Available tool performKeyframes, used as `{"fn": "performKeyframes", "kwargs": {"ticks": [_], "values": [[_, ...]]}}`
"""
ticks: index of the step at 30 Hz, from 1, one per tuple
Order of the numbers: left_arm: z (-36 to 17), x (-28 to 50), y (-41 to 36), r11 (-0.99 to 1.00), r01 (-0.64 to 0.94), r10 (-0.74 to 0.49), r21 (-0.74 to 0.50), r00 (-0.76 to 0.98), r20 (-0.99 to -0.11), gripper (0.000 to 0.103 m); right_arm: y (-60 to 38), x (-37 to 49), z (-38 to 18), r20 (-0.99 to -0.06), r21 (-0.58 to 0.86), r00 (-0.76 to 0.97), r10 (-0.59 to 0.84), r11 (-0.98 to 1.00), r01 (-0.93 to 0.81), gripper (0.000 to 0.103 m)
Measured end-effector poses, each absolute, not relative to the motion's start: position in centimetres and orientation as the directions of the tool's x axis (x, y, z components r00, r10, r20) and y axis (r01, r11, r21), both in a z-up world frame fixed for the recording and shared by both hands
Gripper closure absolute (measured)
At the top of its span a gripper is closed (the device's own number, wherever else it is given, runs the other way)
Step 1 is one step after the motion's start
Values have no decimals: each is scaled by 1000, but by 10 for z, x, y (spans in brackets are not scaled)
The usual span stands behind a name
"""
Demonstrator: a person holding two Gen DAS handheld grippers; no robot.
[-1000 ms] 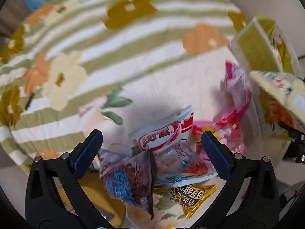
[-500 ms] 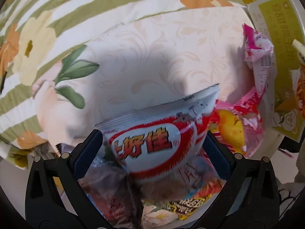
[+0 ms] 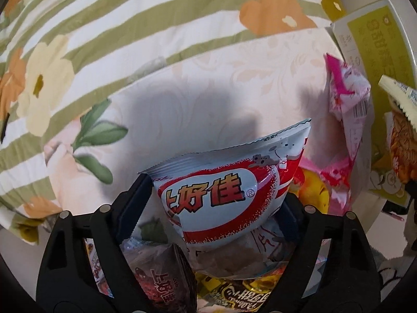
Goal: Organize snacks
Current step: 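Grasp the red-white bag with the left tool while the right tool grasps the cream MPM bag, then carry both bags over the yellow box and open both tools to drop them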
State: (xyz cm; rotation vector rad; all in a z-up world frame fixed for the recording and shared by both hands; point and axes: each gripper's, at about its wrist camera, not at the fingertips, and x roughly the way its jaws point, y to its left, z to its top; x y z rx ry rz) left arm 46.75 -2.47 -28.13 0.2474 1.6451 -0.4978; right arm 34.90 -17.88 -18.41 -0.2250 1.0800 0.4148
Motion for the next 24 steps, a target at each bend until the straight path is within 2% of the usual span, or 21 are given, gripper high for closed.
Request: {"fn": "performKeyframes", "kwargs": {"ticks": [4,11,24], "values": [[-274,472,-29,880,441,-144,-178,-109,-984,25,-181,349,-183,-885,24,412,215,906,-422,41],[-249,475,-23,888,425,-177,-173,-31,-984,26,-187,348,-179,-874,45,431,226,920,-390,41],[-143,450,-20,869,452,-305,-201,170,-937,26,-188,326,-130,-810,24,548,208,946,-323,41]]}}
